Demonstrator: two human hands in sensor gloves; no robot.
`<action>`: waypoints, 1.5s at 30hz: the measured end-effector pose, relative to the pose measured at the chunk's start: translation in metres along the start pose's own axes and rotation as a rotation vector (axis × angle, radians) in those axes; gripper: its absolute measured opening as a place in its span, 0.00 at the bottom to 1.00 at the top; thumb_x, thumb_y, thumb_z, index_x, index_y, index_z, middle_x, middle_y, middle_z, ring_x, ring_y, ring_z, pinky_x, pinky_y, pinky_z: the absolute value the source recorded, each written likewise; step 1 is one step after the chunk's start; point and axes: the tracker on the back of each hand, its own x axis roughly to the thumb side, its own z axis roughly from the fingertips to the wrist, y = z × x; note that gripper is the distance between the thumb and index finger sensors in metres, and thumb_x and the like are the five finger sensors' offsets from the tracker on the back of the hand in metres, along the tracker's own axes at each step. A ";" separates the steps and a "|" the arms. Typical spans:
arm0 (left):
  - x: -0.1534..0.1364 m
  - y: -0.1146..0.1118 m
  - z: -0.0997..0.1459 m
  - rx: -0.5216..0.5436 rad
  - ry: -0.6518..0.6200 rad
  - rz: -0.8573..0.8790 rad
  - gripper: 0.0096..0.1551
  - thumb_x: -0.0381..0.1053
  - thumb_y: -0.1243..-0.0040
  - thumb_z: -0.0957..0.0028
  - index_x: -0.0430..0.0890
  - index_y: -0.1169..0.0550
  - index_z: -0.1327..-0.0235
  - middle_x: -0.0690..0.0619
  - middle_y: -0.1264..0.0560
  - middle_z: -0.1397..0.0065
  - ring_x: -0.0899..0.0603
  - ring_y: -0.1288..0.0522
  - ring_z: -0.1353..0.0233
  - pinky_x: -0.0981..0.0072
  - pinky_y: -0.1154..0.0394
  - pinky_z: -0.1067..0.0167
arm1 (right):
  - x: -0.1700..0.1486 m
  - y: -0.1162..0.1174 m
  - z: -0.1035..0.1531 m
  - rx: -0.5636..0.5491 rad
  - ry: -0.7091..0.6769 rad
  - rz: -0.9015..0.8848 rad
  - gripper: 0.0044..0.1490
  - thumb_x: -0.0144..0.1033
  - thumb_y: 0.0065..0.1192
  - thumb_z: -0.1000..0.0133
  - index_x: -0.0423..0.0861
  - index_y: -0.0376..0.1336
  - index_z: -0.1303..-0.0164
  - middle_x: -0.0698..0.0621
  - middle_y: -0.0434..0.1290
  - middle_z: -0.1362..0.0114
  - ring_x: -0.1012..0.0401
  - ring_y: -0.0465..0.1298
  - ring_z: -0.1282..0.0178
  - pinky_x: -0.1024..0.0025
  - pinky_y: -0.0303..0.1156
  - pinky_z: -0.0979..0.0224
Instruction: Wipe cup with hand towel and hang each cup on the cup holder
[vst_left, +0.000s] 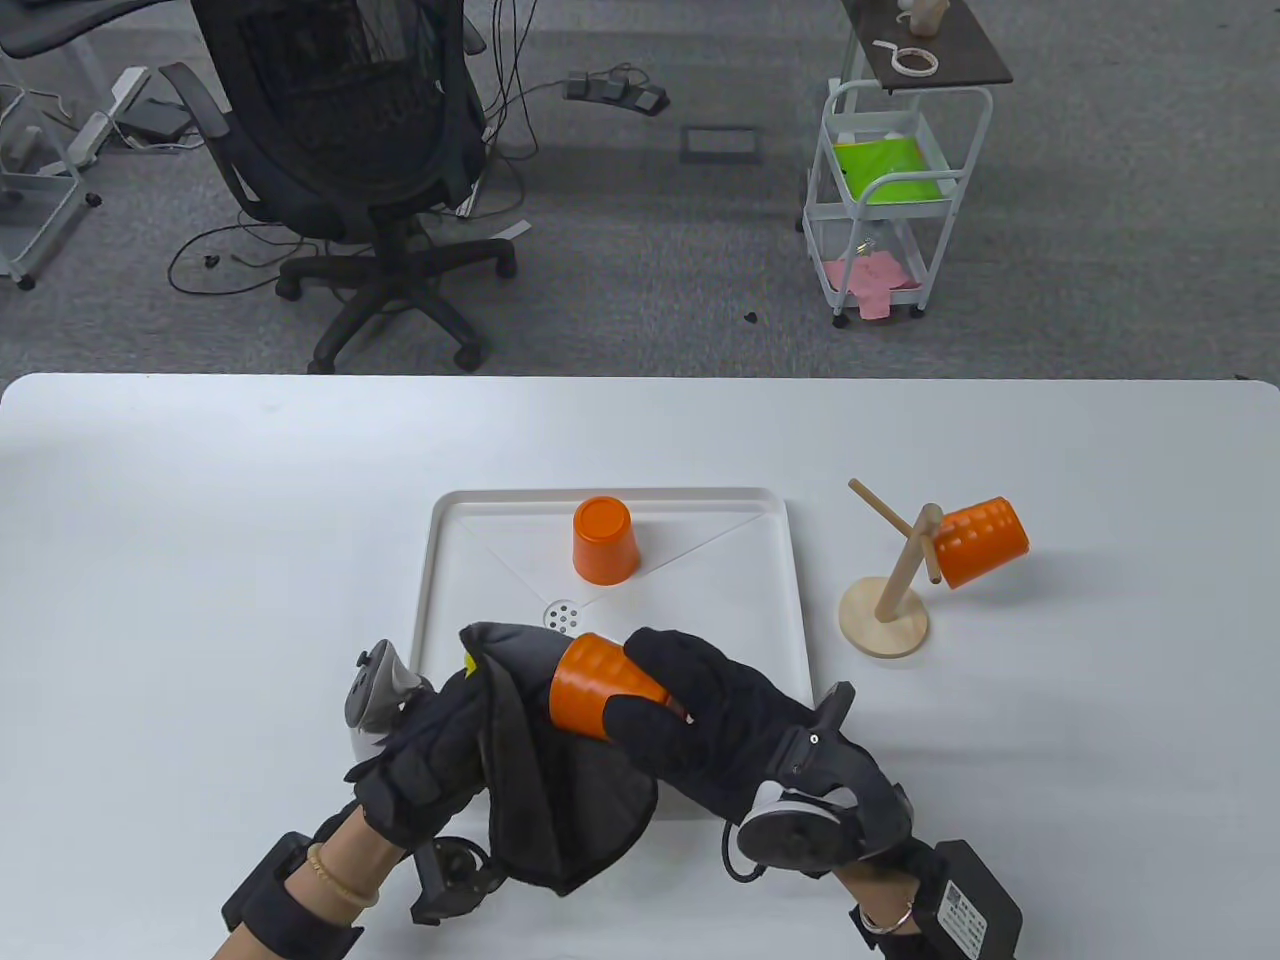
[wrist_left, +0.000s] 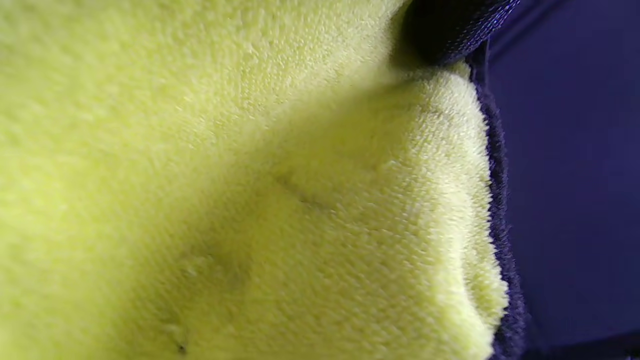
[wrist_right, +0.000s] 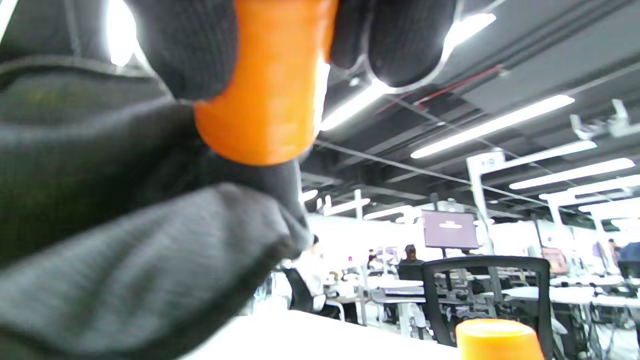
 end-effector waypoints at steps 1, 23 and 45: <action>0.002 -0.001 0.000 0.001 -0.011 -0.047 0.38 0.69 0.55 0.29 0.59 0.51 0.11 0.55 0.45 0.07 0.42 0.49 0.11 0.33 0.42 0.25 | -0.002 0.000 0.000 -0.007 0.021 -0.033 0.48 0.52 0.64 0.41 0.72 0.38 0.21 0.44 0.43 0.11 0.47 0.62 0.19 0.56 0.72 0.27; -0.027 -0.017 0.008 0.102 0.251 0.046 0.41 0.73 0.51 0.31 0.58 0.49 0.13 0.45 0.46 0.12 0.31 0.40 0.21 0.48 0.24 0.41 | 0.038 0.042 0.000 0.079 -0.216 0.225 0.50 0.48 0.68 0.46 0.70 0.41 0.23 0.43 0.49 0.13 0.46 0.64 0.20 0.61 0.73 0.22; 0.030 -0.057 0.014 -0.074 -0.392 -1.382 0.35 0.71 0.50 0.34 0.68 0.50 0.20 0.54 0.52 0.11 0.37 0.47 0.16 0.51 0.25 0.36 | -0.020 0.074 -0.002 0.292 0.335 -1.039 0.55 0.69 0.41 0.42 0.37 0.45 0.19 0.33 0.73 0.39 0.52 0.82 0.58 0.69 0.82 0.61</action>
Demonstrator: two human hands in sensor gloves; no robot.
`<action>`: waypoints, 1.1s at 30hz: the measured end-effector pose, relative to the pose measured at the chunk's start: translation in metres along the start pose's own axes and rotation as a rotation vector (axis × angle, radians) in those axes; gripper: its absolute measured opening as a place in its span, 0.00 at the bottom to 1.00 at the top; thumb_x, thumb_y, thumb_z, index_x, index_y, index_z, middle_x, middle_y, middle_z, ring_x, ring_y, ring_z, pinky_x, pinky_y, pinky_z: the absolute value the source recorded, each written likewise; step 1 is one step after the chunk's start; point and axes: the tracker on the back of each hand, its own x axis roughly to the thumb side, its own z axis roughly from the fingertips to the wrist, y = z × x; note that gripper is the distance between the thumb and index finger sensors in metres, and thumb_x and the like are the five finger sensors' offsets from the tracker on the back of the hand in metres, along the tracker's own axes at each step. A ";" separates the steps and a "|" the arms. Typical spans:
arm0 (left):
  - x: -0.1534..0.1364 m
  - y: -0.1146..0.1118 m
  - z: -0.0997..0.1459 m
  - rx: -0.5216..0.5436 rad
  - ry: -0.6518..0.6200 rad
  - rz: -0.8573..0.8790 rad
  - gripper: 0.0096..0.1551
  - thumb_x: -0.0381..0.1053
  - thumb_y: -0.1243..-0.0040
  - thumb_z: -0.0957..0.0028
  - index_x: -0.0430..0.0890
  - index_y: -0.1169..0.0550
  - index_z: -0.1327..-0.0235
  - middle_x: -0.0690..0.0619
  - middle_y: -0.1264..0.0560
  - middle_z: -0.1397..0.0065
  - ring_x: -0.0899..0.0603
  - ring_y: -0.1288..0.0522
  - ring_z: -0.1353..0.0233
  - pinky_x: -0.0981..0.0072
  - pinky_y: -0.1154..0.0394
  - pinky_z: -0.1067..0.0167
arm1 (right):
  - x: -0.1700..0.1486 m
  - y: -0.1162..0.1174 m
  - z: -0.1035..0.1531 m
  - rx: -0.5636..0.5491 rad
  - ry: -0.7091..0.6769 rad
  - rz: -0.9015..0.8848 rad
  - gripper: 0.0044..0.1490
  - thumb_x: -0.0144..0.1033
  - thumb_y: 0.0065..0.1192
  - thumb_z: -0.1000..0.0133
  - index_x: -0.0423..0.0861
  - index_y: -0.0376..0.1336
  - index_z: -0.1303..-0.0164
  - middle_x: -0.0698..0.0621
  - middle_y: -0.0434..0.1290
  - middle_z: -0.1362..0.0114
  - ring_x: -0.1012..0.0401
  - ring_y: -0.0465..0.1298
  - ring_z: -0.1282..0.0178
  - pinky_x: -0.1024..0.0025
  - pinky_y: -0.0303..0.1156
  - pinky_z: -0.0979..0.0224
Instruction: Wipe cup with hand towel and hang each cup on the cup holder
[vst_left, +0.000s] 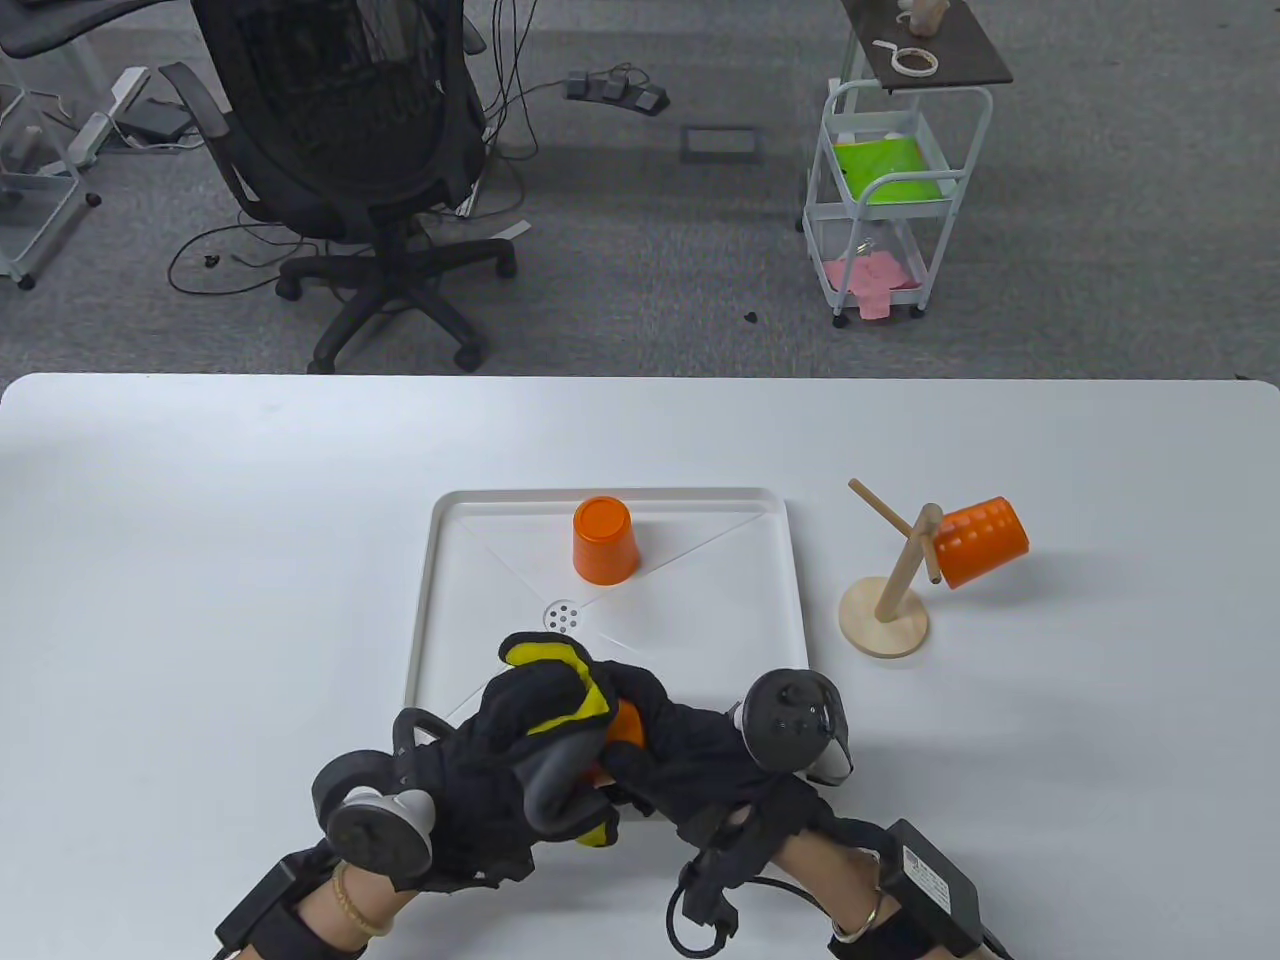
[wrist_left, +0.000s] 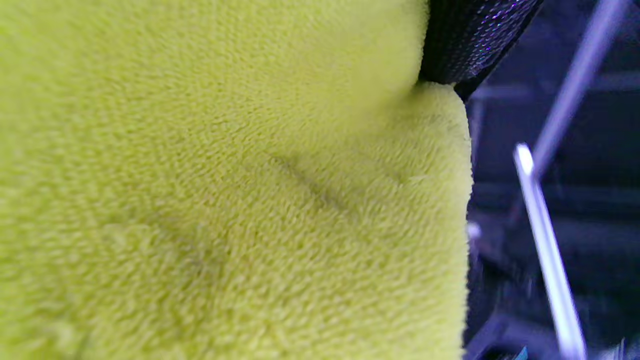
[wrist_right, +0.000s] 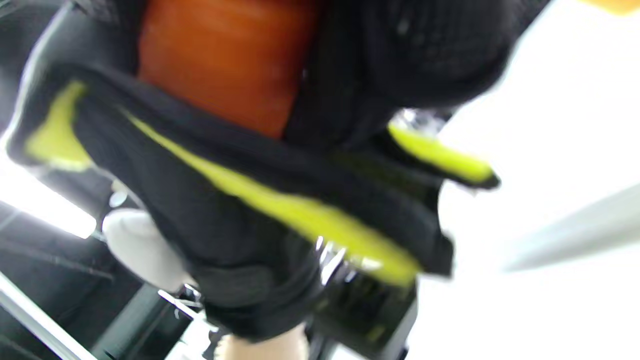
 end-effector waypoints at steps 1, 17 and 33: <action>0.002 0.000 0.000 -0.012 -0.020 -0.043 0.36 0.71 0.50 0.35 0.68 0.50 0.20 0.54 0.52 0.11 0.37 0.47 0.16 0.51 0.25 0.36 | -0.003 0.000 0.000 0.014 0.031 -0.044 0.56 0.69 0.40 0.41 0.35 0.46 0.19 0.33 0.73 0.41 0.52 0.82 0.59 0.69 0.82 0.62; 0.012 -0.007 -0.001 -0.109 -0.145 -0.303 0.38 0.73 0.48 0.40 0.72 0.48 0.21 0.60 0.50 0.11 0.40 0.46 0.14 0.51 0.26 0.32 | -0.028 -0.003 0.001 0.158 0.324 -0.347 0.56 0.69 0.34 0.38 0.30 0.51 0.23 0.34 0.77 0.48 0.54 0.83 0.66 0.72 0.82 0.69; -0.037 -0.020 0.008 0.051 0.547 1.127 0.47 0.76 0.54 0.34 0.59 0.57 0.11 0.41 0.55 0.09 0.25 0.47 0.18 0.40 0.27 0.38 | 0.057 -0.005 0.023 -0.180 -0.271 0.785 0.48 0.61 0.55 0.38 0.66 0.35 0.15 0.42 0.48 0.13 0.51 0.70 0.29 0.61 0.74 0.33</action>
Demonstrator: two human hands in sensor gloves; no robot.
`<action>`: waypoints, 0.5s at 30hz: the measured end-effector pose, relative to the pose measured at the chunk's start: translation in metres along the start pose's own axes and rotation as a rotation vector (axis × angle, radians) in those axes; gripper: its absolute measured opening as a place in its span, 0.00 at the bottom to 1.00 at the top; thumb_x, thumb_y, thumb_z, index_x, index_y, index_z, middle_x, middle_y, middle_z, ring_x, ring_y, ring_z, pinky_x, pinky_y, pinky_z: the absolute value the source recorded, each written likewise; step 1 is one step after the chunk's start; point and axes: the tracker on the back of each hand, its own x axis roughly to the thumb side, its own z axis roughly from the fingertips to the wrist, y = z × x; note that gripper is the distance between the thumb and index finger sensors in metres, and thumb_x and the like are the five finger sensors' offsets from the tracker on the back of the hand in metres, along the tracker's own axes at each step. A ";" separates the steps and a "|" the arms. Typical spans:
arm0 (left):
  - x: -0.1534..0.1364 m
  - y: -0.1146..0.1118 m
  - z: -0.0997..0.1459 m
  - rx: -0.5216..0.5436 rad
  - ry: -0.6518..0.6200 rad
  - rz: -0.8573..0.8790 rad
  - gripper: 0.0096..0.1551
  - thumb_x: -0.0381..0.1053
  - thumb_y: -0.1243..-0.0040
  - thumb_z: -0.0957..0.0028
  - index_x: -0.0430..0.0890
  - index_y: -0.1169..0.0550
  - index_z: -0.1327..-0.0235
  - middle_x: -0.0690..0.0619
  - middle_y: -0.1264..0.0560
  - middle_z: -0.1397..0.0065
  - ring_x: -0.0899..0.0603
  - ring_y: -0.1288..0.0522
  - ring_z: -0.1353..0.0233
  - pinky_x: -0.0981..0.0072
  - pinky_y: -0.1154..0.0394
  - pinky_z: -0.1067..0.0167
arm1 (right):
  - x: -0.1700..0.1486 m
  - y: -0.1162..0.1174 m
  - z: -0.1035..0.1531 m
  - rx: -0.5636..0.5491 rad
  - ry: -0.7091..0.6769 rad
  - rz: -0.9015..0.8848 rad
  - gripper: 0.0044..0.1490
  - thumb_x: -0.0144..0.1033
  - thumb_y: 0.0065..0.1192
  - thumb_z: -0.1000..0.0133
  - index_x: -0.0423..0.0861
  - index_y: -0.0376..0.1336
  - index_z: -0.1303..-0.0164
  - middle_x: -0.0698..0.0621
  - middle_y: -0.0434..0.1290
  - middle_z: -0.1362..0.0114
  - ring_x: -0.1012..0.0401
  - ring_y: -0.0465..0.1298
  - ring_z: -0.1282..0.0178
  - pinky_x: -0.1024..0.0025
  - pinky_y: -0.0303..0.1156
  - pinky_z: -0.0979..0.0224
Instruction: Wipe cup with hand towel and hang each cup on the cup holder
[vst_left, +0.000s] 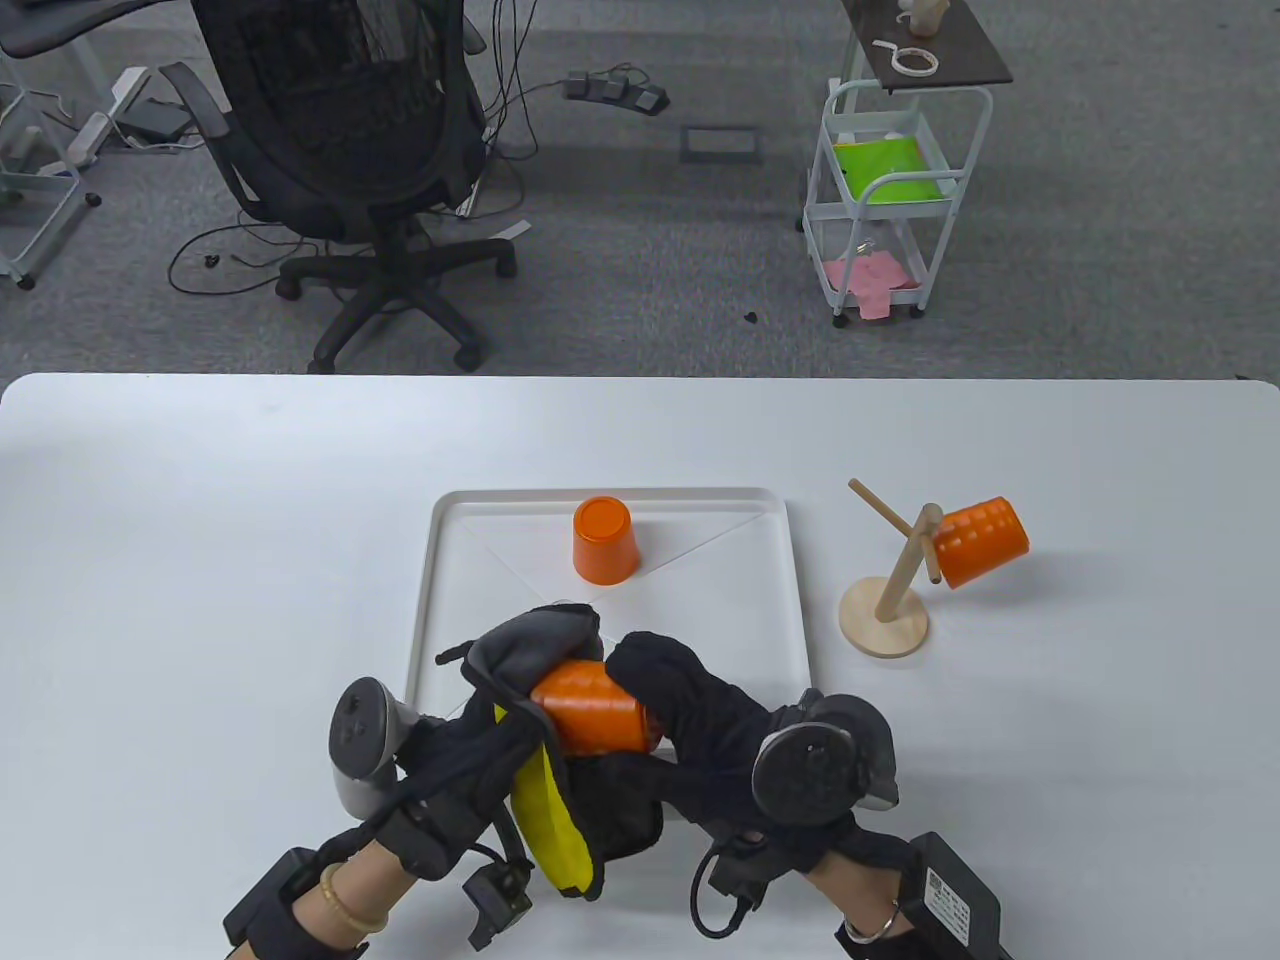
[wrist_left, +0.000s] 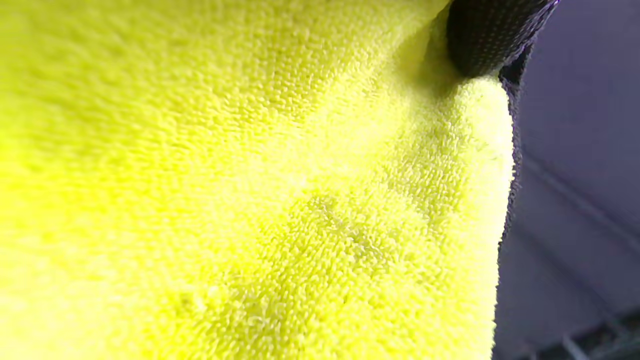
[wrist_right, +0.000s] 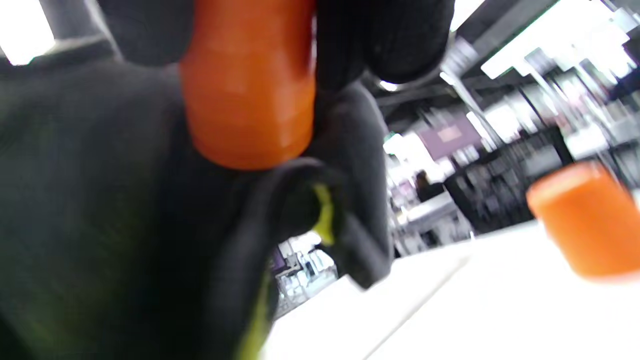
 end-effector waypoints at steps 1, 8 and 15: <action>-0.004 0.000 0.000 -0.012 0.028 0.056 0.47 0.76 0.55 0.34 0.59 0.57 0.11 0.41 0.55 0.09 0.25 0.47 0.18 0.41 0.26 0.39 | 0.007 0.001 0.001 -0.009 -0.057 0.099 0.48 0.59 0.57 0.38 0.68 0.35 0.16 0.43 0.47 0.12 0.51 0.69 0.28 0.61 0.73 0.31; -0.027 -0.001 -0.001 -0.094 0.143 0.356 0.48 0.77 0.54 0.33 0.58 0.55 0.11 0.40 0.51 0.10 0.26 0.43 0.20 0.49 0.22 0.45 | 0.029 0.017 0.003 0.006 -0.166 0.382 0.46 0.51 0.63 0.41 0.74 0.39 0.21 0.46 0.44 0.11 0.48 0.65 0.22 0.58 0.70 0.21; -0.023 -0.001 -0.002 -0.094 0.096 0.272 0.42 0.72 0.51 0.31 0.61 0.53 0.14 0.43 0.52 0.11 0.30 0.43 0.19 0.54 0.22 0.45 | 0.023 0.018 0.001 0.006 -0.133 0.303 0.48 0.52 0.62 0.41 0.71 0.38 0.20 0.43 0.45 0.11 0.47 0.66 0.23 0.60 0.72 0.22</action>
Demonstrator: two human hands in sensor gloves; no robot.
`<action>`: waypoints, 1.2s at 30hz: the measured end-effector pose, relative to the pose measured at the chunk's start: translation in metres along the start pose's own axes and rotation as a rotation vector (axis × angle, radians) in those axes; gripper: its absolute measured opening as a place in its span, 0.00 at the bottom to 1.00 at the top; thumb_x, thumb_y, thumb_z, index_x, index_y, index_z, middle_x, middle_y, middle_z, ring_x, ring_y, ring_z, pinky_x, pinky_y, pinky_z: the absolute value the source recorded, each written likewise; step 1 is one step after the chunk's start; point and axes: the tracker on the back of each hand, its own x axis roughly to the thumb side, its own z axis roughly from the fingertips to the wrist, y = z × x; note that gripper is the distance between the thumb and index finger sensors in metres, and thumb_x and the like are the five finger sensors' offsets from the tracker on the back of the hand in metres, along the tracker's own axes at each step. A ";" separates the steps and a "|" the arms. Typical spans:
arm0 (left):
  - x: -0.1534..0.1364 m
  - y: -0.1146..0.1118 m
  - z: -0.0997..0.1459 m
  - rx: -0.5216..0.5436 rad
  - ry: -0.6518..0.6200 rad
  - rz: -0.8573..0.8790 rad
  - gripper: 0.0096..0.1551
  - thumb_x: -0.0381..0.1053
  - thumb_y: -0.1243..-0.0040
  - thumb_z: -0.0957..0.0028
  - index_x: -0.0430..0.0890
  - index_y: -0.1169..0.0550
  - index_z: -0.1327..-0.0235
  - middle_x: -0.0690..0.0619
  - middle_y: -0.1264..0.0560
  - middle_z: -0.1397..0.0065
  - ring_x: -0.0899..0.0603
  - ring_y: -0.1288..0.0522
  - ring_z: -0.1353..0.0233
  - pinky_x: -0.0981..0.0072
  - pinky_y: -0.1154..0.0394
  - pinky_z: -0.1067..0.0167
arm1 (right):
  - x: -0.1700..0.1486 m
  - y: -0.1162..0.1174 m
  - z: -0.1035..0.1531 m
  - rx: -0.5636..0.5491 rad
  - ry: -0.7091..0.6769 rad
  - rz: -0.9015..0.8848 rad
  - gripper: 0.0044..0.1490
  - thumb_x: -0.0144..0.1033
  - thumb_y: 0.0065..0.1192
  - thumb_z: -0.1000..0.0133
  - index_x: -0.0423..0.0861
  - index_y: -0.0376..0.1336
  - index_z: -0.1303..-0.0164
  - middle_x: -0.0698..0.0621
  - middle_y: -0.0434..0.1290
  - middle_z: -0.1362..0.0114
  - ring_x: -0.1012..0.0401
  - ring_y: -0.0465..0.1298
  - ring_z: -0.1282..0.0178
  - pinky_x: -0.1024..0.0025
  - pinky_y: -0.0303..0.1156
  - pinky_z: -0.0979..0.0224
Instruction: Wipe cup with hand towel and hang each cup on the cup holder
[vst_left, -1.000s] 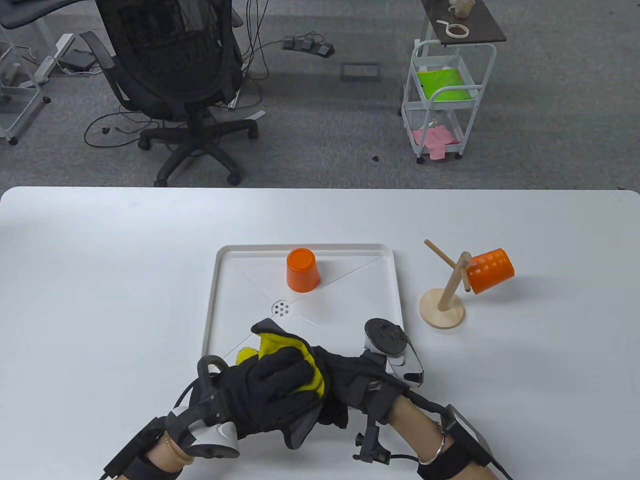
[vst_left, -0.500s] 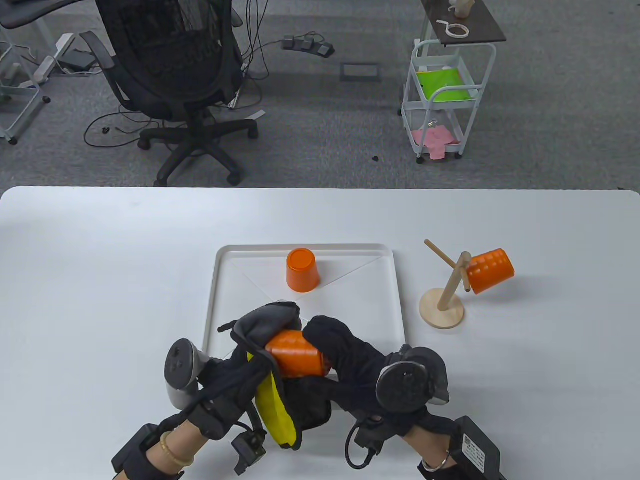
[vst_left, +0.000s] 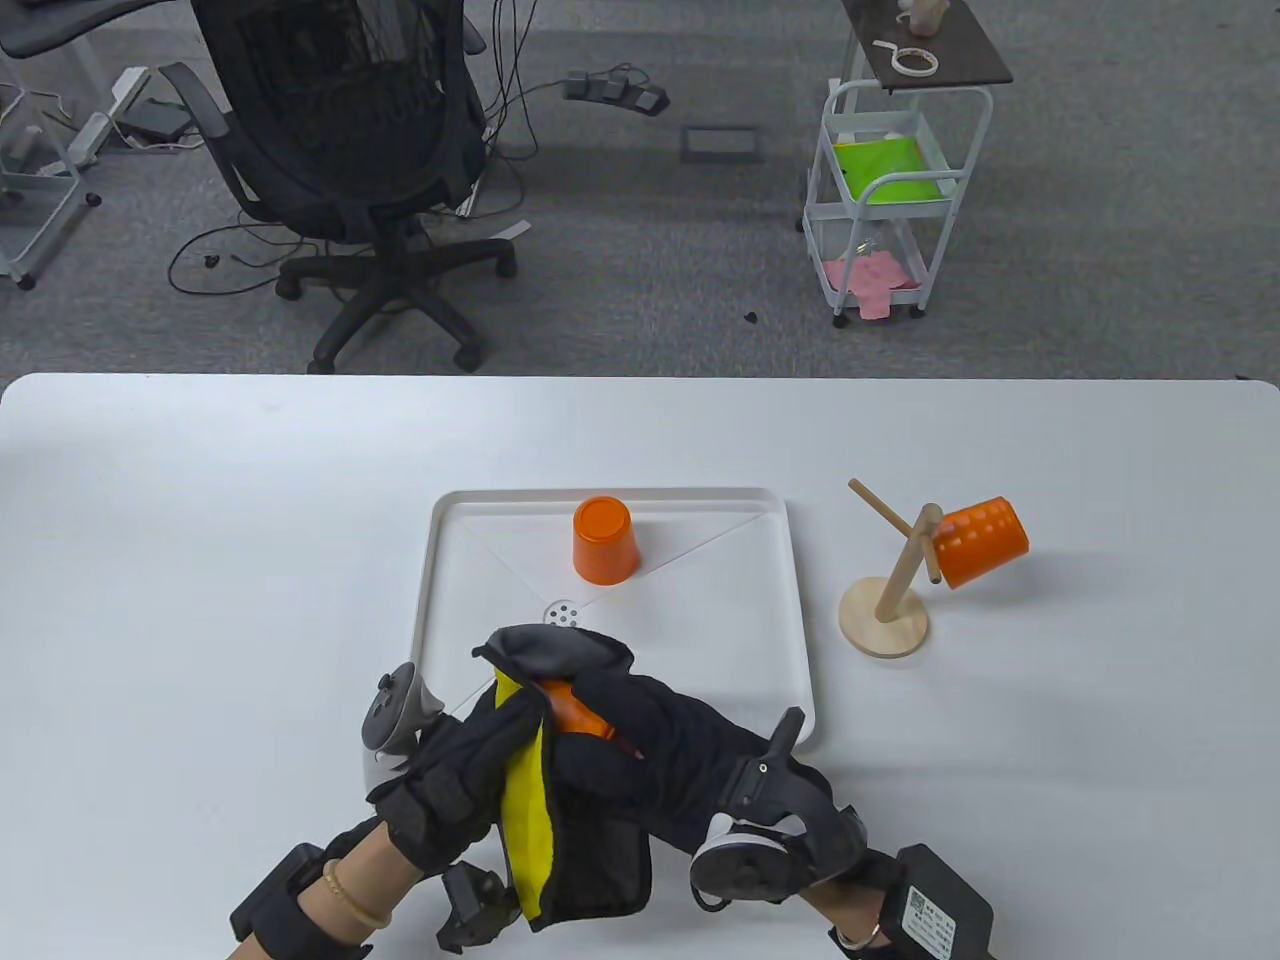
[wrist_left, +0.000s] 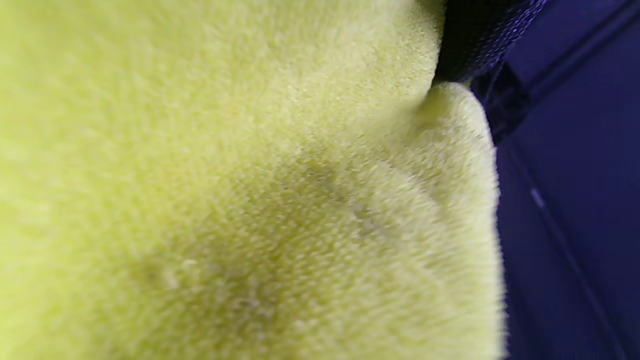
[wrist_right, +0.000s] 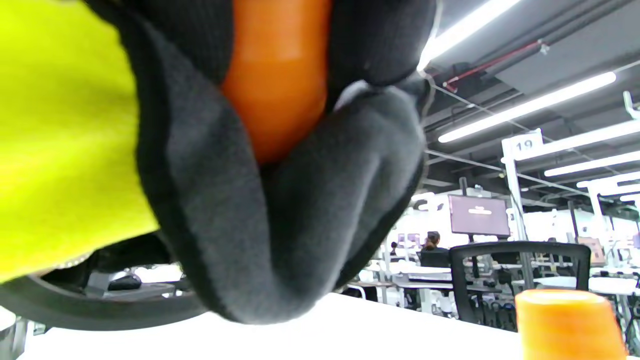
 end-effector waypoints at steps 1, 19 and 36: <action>0.001 0.000 0.000 0.004 -0.017 -0.029 0.42 0.72 0.51 0.31 0.61 0.53 0.14 0.44 0.52 0.11 0.30 0.44 0.19 0.55 0.22 0.45 | -0.001 0.001 0.000 -0.001 0.011 -0.013 0.48 0.53 0.62 0.41 0.70 0.37 0.20 0.42 0.46 0.12 0.47 0.67 0.24 0.61 0.73 0.23; 0.040 -0.038 0.017 0.001 -0.551 -1.487 0.38 0.70 0.48 0.35 0.69 0.51 0.19 0.52 0.54 0.11 0.35 0.48 0.16 0.53 0.24 0.38 | -0.062 0.052 0.003 0.153 0.384 -1.111 0.54 0.70 0.37 0.40 0.39 0.47 0.17 0.34 0.73 0.40 0.53 0.81 0.62 0.69 0.81 0.64; 0.025 -0.059 0.022 -0.200 -0.674 -1.969 0.37 0.70 0.45 0.40 0.74 0.49 0.23 0.59 0.53 0.11 0.40 0.48 0.14 0.52 0.26 0.35 | -0.074 0.072 0.015 0.451 0.650 -1.360 0.55 0.67 0.33 0.37 0.30 0.56 0.24 0.33 0.78 0.52 0.55 0.82 0.73 0.72 0.80 0.76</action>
